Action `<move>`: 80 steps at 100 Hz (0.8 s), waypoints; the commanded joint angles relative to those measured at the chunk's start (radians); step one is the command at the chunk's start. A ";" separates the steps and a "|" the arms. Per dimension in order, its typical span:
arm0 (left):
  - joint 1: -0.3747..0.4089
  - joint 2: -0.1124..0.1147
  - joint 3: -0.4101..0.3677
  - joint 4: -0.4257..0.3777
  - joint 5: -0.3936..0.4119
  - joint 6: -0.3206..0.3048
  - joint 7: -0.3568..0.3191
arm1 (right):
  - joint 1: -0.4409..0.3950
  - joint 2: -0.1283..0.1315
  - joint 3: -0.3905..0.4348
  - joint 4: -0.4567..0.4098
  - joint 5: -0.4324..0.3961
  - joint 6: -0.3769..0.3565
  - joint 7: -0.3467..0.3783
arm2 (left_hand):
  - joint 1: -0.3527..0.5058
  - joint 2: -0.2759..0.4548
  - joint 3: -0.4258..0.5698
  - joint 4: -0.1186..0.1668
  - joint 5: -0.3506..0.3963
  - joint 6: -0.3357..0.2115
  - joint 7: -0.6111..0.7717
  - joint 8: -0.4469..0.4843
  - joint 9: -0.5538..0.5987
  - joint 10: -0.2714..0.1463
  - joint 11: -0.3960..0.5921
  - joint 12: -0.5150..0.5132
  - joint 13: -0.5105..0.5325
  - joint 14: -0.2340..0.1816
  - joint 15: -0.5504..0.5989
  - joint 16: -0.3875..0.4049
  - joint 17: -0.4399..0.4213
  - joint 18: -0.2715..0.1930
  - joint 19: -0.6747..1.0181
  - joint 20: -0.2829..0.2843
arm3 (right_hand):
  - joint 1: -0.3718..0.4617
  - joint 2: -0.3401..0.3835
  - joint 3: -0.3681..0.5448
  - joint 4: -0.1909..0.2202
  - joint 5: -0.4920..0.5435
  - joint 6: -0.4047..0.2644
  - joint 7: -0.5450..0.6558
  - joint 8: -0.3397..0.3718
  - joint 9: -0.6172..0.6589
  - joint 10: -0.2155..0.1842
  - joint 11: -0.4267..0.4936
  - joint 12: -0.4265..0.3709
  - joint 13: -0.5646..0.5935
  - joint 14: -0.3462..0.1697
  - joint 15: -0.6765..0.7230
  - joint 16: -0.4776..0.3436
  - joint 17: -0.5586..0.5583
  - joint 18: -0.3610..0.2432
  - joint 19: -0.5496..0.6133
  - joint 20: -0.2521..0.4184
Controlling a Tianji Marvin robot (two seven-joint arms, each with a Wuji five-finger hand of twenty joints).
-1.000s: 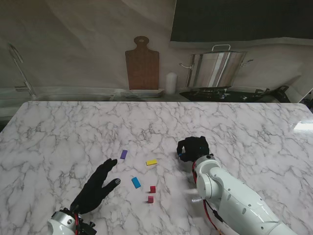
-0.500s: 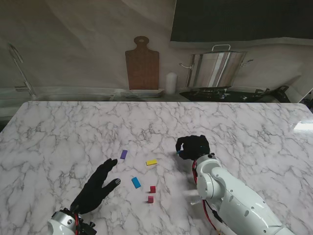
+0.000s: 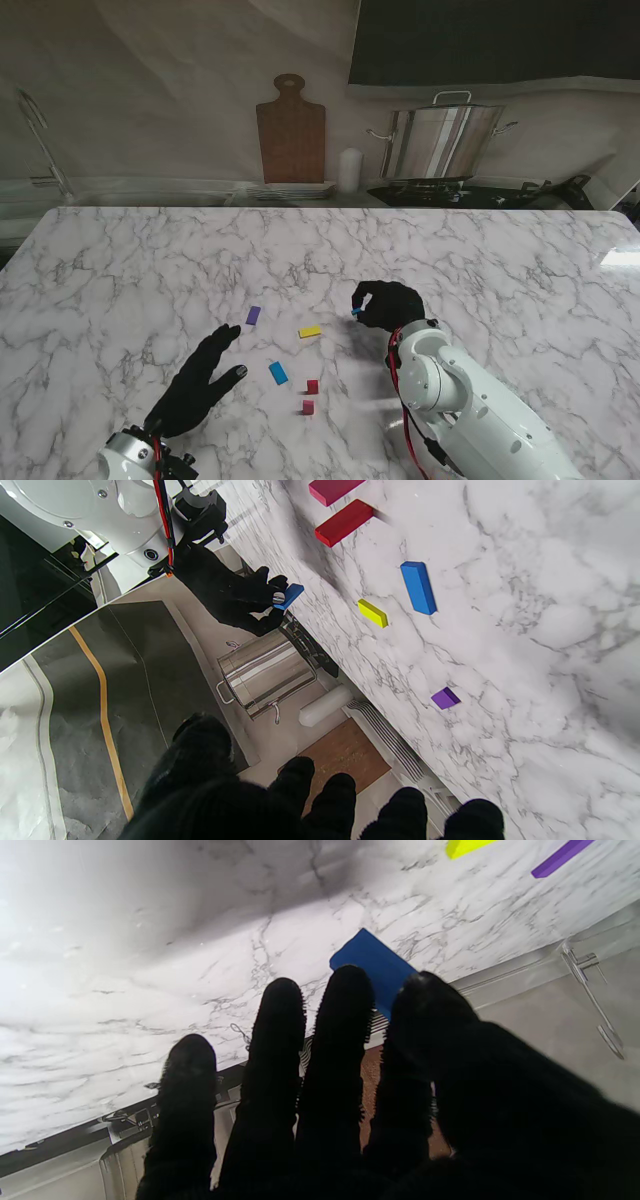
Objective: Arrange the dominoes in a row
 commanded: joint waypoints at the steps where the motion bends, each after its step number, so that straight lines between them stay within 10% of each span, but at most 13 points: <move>1: 0.005 0.000 0.004 0.002 0.002 -0.004 -0.013 | -0.018 -0.009 0.001 -0.010 0.011 0.003 -0.001 | 0.024 -0.006 -0.005 0.030 -0.027 0.007 -0.014 -0.010 -0.015 -0.010 -0.007 -0.010 -0.012 -0.024 -0.002 0.006 0.000 -0.027 0.001 0.012 | 0.034 0.083 0.034 0.049 0.006 0.013 0.123 0.058 -0.016 -0.006 0.023 0.031 -0.003 0.009 0.015 0.013 -0.033 0.015 0.021 -0.001; 15: 0.006 0.000 0.003 0.001 0.002 -0.005 -0.013 | -0.031 -0.015 0.002 -0.018 0.025 -0.003 -0.017 | 0.023 -0.006 -0.005 0.029 -0.027 0.007 -0.014 -0.010 -0.014 -0.011 -0.006 -0.010 -0.012 -0.024 -0.002 0.006 0.000 -0.027 0.000 0.012 | 0.029 0.073 0.040 0.062 -0.003 0.000 0.134 0.051 -0.180 -0.003 0.176 0.204 -0.149 0.021 0.175 0.081 -0.086 -0.006 0.050 0.039; 54: 0.009 -0.001 0.000 -0.001 0.002 -0.008 -0.010 | -0.070 -0.031 0.006 -0.060 0.093 -0.012 -0.042 | 0.024 -0.006 -0.005 0.030 -0.027 0.007 -0.014 -0.009 -0.014 -0.011 -0.006 -0.010 -0.012 -0.024 -0.002 0.006 0.000 -0.027 0.001 0.012 | 0.035 0.041 0.061 0.042 0.020 0.041 0.172 -0.023 -0.034 0.027 -0.012 -0.040 0.006 0.038 -0.003 -0.010 -0.003 0.032 0.033 0.008; 80: 0.013 -0.001 -0.003 -0.003 0.004 -0.014 -0.007 | -0.104 -0.041 -0.017 -0.082 0.109 -0.006 -0.073 | 0.024 -0.006 -0.004 0.030 -0.027 0.008 -0.014 -0.009 -0.015 -0.009 -0.007 -0.009 -0.012 -0.023 -0.002 0.006 0.000 -0.028 0.001 0.012 | 0.022 -0.053 -0.002 0.009 0.153 -0.021 0.097 -0.178 -0.294 0.024 0.184 0.222 -0.220 0.034 0.174 0.069 -0.120 -0.020 0.050 0.052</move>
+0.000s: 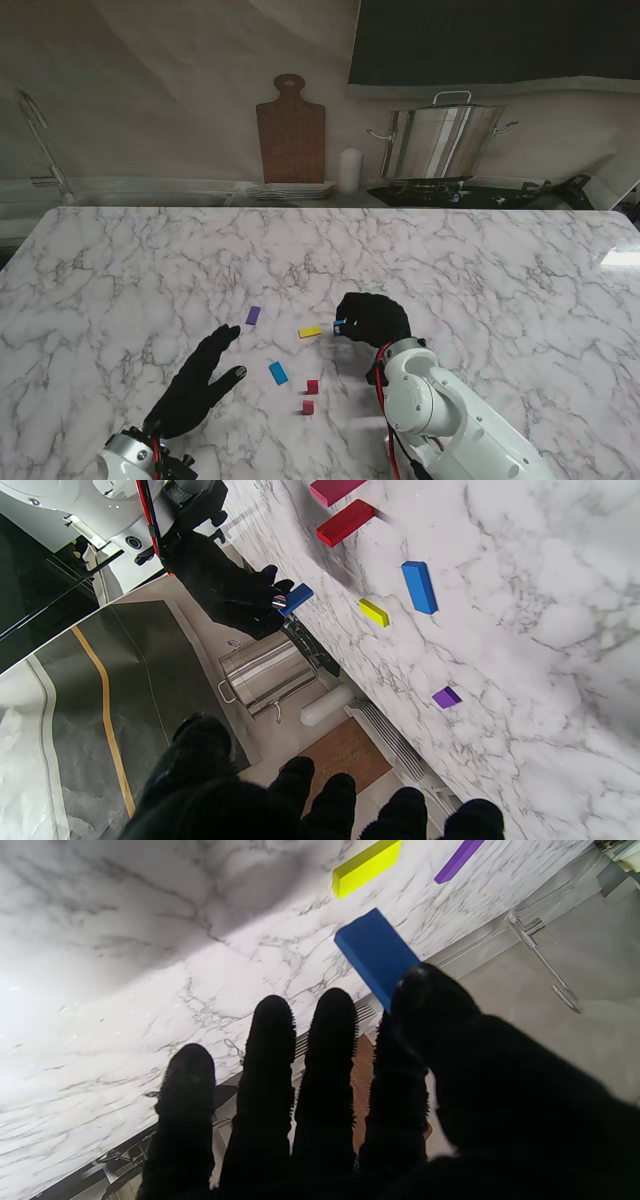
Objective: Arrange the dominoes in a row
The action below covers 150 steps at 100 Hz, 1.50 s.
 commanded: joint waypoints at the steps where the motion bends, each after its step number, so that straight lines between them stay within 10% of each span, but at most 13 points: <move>1: 0.007 -0.001 0.000 -0.002 0.002 -0.005 -0.010 | -0.017 -0.012 -0.015 -0.004 0.003 0.011 -0.003 | 0.024 -0.006 -0.005 0.030 -0.027 0.008 -0.014 -0.009 -0.014 -0.011 -0.006 -0.009 -0.012 -0.024 -0.002 0.006 0.000 -0.028 0.001 0.012 | 0.010 0.002 0.001 -0.013 0.096 -0.072 0.053 -0.006 -0.051 -0.004 0.057 0.027 -0.037 -0.003 0.031 0.018 -0.026 -0.028 0.026 0.024; 150: 0.014 -0.001 0.001 -0.007 0.007 -0.005 -0.009 | -0.028 -0.032 -0.114 0.070 0.005 -0.026 -0.065 | 0.022 -0.005 -0.005 0.029 -0.027 0.007 -0.015 -0.012 -0.014 -0.011 -0.007 -0.010 -0.012 -0.024 -0.002 0.008 0.000 -0.027 0.001 0.012 | -0.011 -0.001 -0.055 -0.036 0.134 -0.198 -0.005 -0.043 -0.116 -0.006 0.095 0.022 -0.074 -0.008 0.019 0.005 -0.061 -0.029 0.002 0.034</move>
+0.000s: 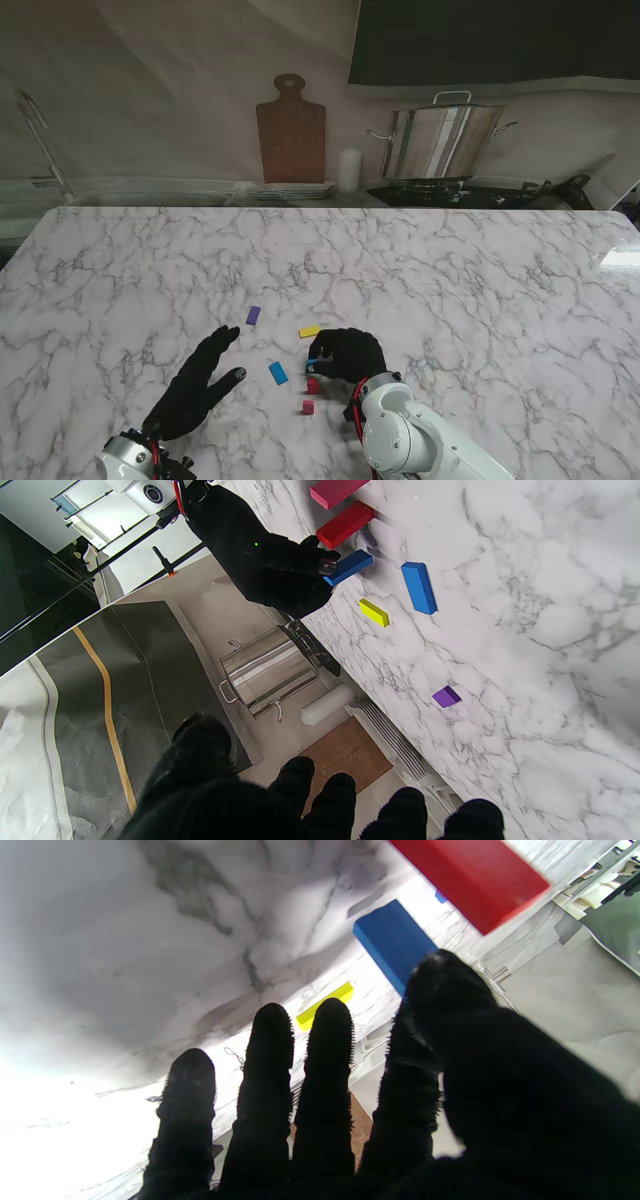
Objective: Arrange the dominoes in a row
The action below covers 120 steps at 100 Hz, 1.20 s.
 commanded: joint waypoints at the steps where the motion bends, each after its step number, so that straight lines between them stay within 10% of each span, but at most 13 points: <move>1: 0.004 -0.001 0.004 -0.003 0.001 0.001 -0.014 | 0.003 0.000 -0.002 0.006 -0.014 0.010 -0.003 | 0.022 -0.005 -0.006 0.029 -0.027 0.007 -0.015 -0.012 -0.015 -0.011 -0.007 -0.010 -0.011 -0.024 -0.002 0.008 0.000 -0.027 0.001 0.012 | -0.009 0.020 0.007 -0.004 0.072 -0.114 0.073 0.013 -0.021 -0.008 0.034 0.011 -0.015 -0.009 0.005 0.005 -0.011 -0.024 0.004 0.024; 120: 0.008 -0.002 -0.001 -0.008 -0.001 -0.002 -0.010 | 0.022 0.019 -0.027 -0.016 -0.057 0.042 0.058 | 0.025 -0.006 -0.004 0.030 -0.027 0.008 -0.015 -0.015 -0.014 -0.011 -0.007 -0.010 -0.012 -0.023 -0.002 0.008 0.000 -0.027 0.001 0.013 | 0.002 0.025 0.000 0.010 0.061 -0.096 0.071 0.051 -0.038 -0.001 0.028 0.019 -0.033 -0.004 -0.007 0.004 -0.020 -0.027 -0.003 0.028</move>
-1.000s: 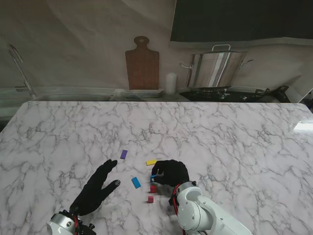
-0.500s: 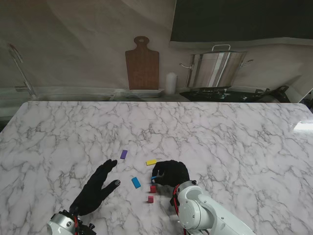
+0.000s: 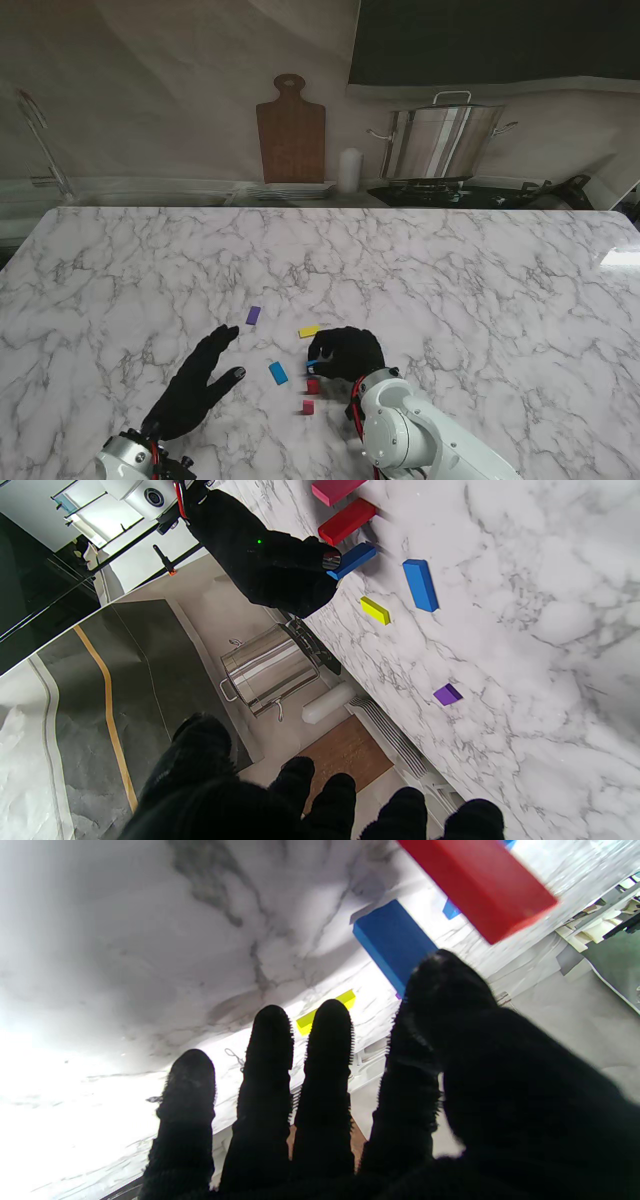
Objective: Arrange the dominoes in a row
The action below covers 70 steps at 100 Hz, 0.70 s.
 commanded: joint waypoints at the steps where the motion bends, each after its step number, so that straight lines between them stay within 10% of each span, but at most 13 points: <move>1: 0.006 -0.002 0.001 -0.004 -0.001 -0.002 -0.012 | -0.001 0.000 -0.004 0.003 -0.005 0.005 0.004 | 0.024 -0.006 -0.005 0.029 -0.027 0.007 -0.015 -0.014 -0.015 -0.010 -0.007 -0.010 -0.012 -0.024 -0.002 0.008 0.000 -0.027 0.001 0.013 | 0.002 0.026 0.001 0.010 0.061 -0.096 0.071 0.050 -0.025 -0.002 0.021 0.009 -0.016 -0.004 -0.003 0.004 -0.015 -0.026 -0.002 0.020; 70: 0.007 -0.002 -0.002 -0.004 -0.002 -0.003 -0.012 | -0.001 0.004 -0.007 0.006 -0.018 0.018 0.013 | 0.024 -0.006 -0.005 0.030 -0.027 0.006 -0.015 -0.015 -0.015 -0.010 -0.007 -0.010 -0.012 -0.024 -0.002 0.008 0.000 -0.027 0.001 0.013 | 0.002 0.024 0.000 0.012 0.010 -0.091 0.041 0.054 -0.044 -0.002 0.015 0.009 -0.026 -0.008 -0.008 0.004 -0.016 -0.029 -0.003 0.022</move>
